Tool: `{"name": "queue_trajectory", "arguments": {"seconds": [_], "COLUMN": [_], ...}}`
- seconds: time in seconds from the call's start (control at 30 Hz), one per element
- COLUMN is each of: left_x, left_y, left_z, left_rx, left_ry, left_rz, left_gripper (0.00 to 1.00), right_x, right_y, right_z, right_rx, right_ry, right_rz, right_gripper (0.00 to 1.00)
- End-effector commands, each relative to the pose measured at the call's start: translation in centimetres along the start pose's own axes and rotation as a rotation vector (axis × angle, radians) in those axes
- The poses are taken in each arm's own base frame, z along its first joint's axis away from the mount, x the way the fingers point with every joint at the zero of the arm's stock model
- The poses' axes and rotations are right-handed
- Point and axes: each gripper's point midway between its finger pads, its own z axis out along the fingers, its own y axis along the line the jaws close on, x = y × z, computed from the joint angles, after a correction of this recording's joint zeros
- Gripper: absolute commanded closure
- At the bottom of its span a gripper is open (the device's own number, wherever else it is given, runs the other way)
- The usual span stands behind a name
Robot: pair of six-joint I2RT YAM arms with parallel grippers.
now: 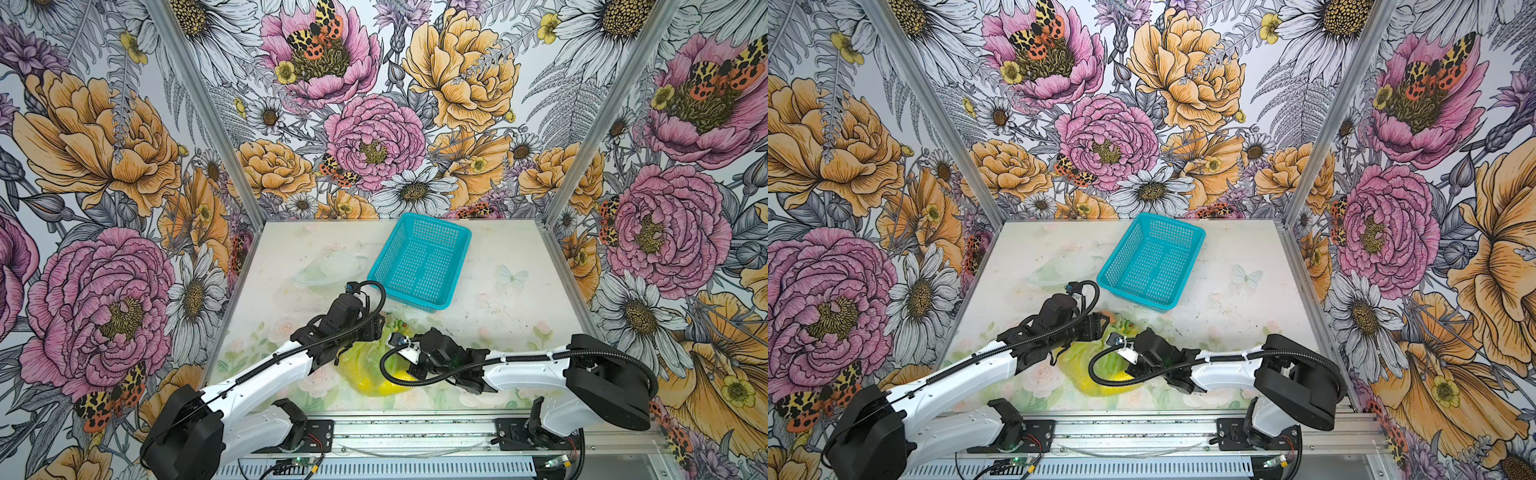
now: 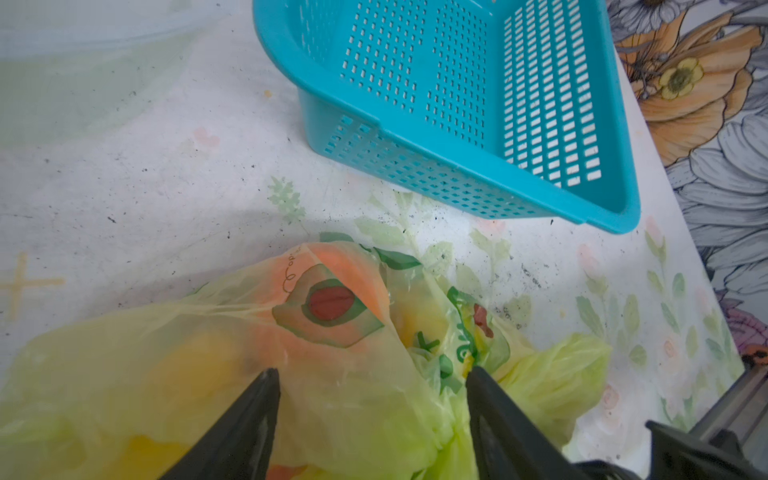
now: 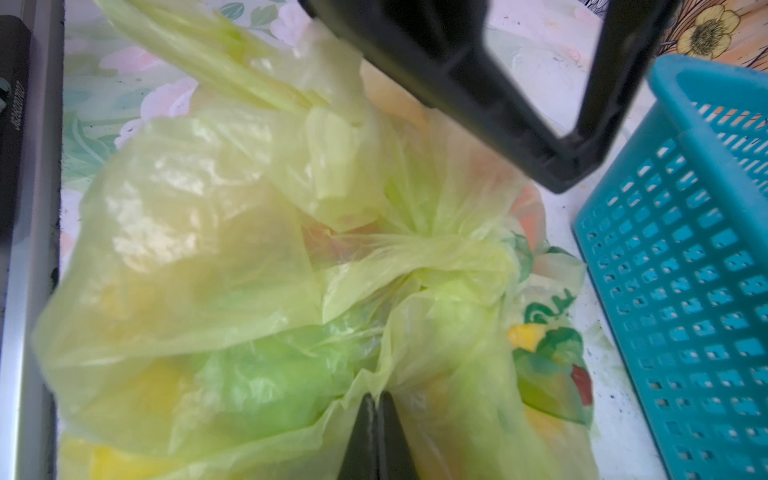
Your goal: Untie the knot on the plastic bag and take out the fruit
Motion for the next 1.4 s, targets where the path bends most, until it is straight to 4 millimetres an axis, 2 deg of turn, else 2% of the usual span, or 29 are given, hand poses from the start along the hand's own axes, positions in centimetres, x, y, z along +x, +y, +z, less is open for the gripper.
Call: {"name": "queue_trajectory", "arguments": {"seconds": [0.0, 0.03, 0.1, 0.13, 0.17, 0.2, 0.33, 0.43, 0.47, 0.5, 0.53, 0.57, 0.6, 0.63, 0.67, 0.83, 0.97, 1.1, 1.3, 1.37], "left_x": [-1.8, -2.0, -2.1, -2.1, -2.1, -2.1, -2.0, -1.5, -1.4, -1.3, -1.3, -1.4, -1.6, -1.7, -2.0, -4.4, -7.4, -9.7, -11.1, -11.2], "left_y": [-0.4, -0.3, -0.4, -0.5, -0.7, -0.8, -0.5, -0.1, 0.1, 0.1, 0.1, -0.1, -0.1, -0.2, -0.1, 1.5, 3.2, 3.8, 5.2, 6.3], "left_z": [0.1, 0.2, 0.5, 0.7, 0.9, 1.0, 1.3, 1.7, 1.9, 2.1, 2.2, 2.3, 2.4, 2.4, 2.4, 1.3, -0.5, -2.6, -4.8, -5.6], "left_rx": [-0.019, -0.024, -0.024, -0.022, -0.019, -0.020, -0.056, -0.086, -0.092, -0.094, -0.095, -0.090, -0.089, -0.087, -0.091, -0.158, -0.165, -0.167, -0.162, -0.180], "left_ry": [-0.059, -0.062, -0.059, -0.052, -0.040, -0.030, -0.004, 0.015, 0.022, 0.026, 0.030, 0.028, 0.023, 0.017, 0.007, -0.070, -0.136, -0.200, -0.261, -0.283], "left_rz": [0.018, 0.016, 0.015, 0.015, 0.012, 0.012, 0.017, 0.024, 0.027, 0.031, 0.035, 0.037, 0.035, 0.034, 0.030, -0.014, -0.072, -0.089, -0.124, -0.142], "left_gripper": [0.46, 0.51, 0.52, 0.42, 0.27, 0.20, 0.12, 0.11, 0.15, 0.23, 0.35, 0.58, 0.77, 0.91, 1.00, 1.00, 1.00, 1.00, 1.00, 1.00], "right_x": [-2.2, -2.3, -2.4, -2.5, -2.6, -2.7, -2.9, -3.0, -3.0, -3.0, -3.1, -3.1, -3.1, -3.2, -3.3, -3.9, -4.7, -5.5, -6.1, -6.1], "right_y": [-0.1, -0.1, -0.1, -0.1, -0.1, -0.2, -0.2, -0.2, -0.2, -0.3, -0.4, -0.5, -0.6, -0.8, -1.1, -3.2, -4.8, -5.8, -7.0, -7.7], "right_z": [-0.7, -0.7, -0.7, -0.8, -0.8, -0.8, -0.9, -0.9, -0.9, -0.9, -0.9, -0.9, -1.0, -1.0, -1.0, -1.6, -2.0, -2.1, -1.5, -1.4], "right_rx": [0.002, 0.001, 0.000, 0.002, 0.004, 0.006, 0.004, 0.005, 0.008, 0.012, 0.019, 0.024, 0.029, 0.042, 0.061, 0.175, 0.265, 0.313, 0.359, 0.385], "right_ry": [-0.088, -0.090, -0.098, -0.102, -0.104, -0.107, -0.111, -0.112, -0.113, -0.114, -0.116, -0.118, -0.122, -0.129, -0.137, -0.185, -0.246, -0.287, -0.297, -0.311], "right_rz": [0.004, 0.001, -0.002, -0.002, -0.002, -0.003, -0.009, -0.012, -0.012, -0.012, -0.012, -0.011, -0.010, -0.007, -0.003, 0.047, 0.104, 0.140, 0.180, 0.203], "right_gripper": [1.00, 1.00, 1.00, 1.00, 1.00, 1.00, 1.00, 1.00, 1.00, 1.00, 1.00, 1.00, 1.00, 1.00, 1.00, 1.00, 1.00, 1.00, 1.00, 1.00]}}
